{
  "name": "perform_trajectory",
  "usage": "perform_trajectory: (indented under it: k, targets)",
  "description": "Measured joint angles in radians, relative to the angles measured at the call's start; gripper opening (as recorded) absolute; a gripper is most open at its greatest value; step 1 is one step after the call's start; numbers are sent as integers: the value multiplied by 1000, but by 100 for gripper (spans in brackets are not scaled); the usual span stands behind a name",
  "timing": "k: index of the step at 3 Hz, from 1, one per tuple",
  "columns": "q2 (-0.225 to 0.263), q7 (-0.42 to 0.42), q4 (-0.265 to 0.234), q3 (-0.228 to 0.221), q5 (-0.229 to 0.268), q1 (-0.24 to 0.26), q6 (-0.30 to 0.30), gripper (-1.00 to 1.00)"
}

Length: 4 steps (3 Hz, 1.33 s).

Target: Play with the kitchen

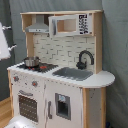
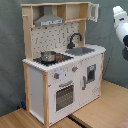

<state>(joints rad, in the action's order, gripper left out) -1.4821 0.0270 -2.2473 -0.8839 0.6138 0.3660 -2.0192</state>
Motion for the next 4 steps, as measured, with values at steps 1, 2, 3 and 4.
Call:
perform_trajectory:
  k: [1,2,3,4]
  targets:
    - [4,55,-7,40,0,79,-1,100]
    - [4,88,-71,112,12,103,-6,100]
    - [12,106,-128,157,18,122,-69,100]
    - [17,109,-135,167,18,135,-95,100]
